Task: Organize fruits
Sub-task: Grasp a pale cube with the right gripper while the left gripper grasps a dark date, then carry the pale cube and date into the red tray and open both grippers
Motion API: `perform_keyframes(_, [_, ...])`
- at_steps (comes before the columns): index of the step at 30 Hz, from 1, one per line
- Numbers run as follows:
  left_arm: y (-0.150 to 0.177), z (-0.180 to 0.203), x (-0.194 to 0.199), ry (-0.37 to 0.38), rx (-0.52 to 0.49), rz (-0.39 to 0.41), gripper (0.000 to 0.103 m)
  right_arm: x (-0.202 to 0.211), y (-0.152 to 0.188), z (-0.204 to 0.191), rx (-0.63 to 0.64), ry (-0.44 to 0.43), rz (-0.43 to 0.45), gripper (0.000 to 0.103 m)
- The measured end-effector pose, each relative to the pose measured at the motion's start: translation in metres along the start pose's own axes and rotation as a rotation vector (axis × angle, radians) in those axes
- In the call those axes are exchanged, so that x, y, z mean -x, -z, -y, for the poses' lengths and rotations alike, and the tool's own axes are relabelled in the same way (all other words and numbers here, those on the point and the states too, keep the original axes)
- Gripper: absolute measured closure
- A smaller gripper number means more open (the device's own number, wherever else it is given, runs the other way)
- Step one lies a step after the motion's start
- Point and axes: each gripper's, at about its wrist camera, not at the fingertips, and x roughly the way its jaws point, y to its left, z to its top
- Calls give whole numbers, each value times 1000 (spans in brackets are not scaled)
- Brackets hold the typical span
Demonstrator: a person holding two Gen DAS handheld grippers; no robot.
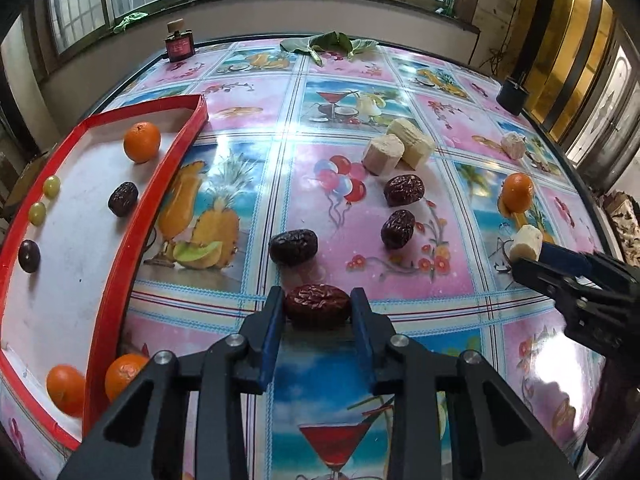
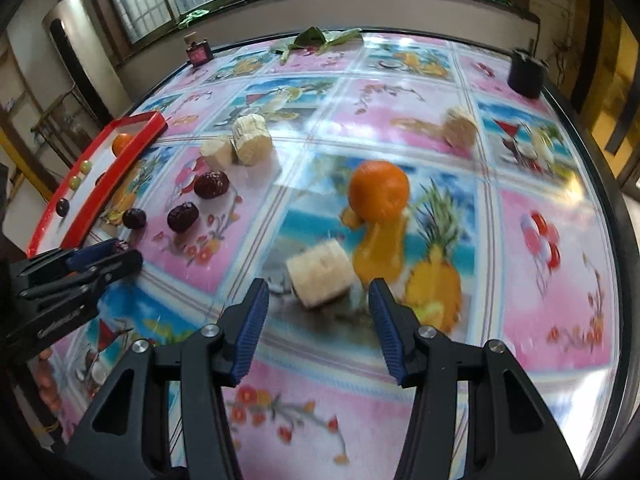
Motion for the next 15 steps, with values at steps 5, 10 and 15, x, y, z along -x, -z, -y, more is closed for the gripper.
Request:
perform_keyframes(5, [0, -2, 1, 15, 5, 7, 71, -4, -4, -8, 95, 45, -4, 70])
perform_keyframes(10, [2, -8, 3, 45, 21, 10, 71, 6, 5, -3, 74, 45, 2, 70])
perform_keyframes(15, [13, -4, 10, 59, -25, 3, 71, 21, 22, 3, 51, 45, -6, 70])
